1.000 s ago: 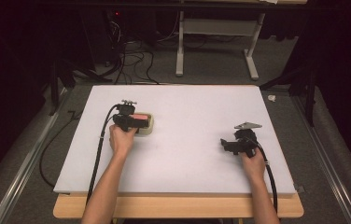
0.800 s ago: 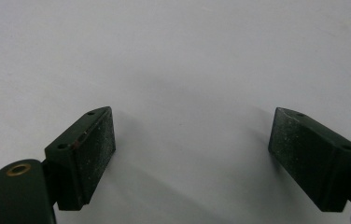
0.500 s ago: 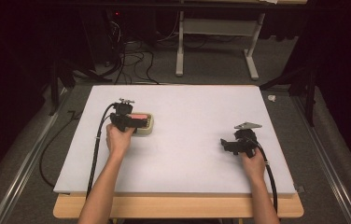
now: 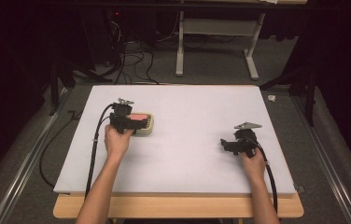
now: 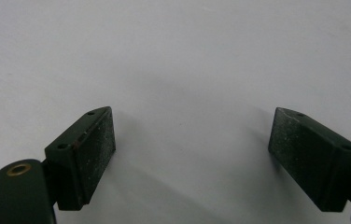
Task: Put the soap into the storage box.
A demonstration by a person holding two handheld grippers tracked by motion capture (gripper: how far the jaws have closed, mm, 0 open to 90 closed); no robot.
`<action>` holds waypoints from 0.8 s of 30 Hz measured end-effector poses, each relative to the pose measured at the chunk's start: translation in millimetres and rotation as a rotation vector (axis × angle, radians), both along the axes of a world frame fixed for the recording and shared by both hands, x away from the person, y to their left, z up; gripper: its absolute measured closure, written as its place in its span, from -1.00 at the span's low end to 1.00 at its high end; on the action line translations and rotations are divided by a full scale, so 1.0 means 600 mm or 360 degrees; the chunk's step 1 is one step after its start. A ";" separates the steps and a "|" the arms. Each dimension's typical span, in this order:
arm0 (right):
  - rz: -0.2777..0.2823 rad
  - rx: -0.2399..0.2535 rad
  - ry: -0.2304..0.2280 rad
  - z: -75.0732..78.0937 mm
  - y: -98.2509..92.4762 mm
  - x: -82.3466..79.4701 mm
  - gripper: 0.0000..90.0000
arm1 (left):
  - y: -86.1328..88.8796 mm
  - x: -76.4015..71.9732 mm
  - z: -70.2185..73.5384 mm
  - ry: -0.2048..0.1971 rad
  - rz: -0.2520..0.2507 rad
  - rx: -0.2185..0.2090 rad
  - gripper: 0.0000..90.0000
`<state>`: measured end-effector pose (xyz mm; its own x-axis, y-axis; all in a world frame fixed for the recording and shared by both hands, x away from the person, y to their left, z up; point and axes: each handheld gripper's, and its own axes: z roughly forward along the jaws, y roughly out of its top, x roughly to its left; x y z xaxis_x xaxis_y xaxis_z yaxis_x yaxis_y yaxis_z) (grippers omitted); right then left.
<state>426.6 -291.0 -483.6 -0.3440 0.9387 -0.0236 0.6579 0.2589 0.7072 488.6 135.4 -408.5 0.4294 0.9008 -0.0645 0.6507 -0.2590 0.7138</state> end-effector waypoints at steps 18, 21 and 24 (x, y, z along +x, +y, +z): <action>0.0001 -0.0001 -0.0001 0.000 0.000 0.000 -0.66 | 0.009 -0.037 0.012 -0.0057 -0.0032 -0.0060 -0.75; 0.0001 -0.0001 -0.0001 0.000 0.000 0.000 -0.66 | 0.012 -0.044 0.012 -0.0061 -0.0034 -0.0061 -0.75; 0.0001 -0.0001 -0.0001 0.000 0.000 0.000 -0.66 | 0.016 -0.050 0.012 -0.0068 -0.0028 -0.0073 -0.75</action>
<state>426.6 -290.9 -483.6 -0.3446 0.9384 -0.0242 0.6573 0.2597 0.7075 458.5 145.3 -401.4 0.4485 0.8896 -0.0869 0.6151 -0.2366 0.7521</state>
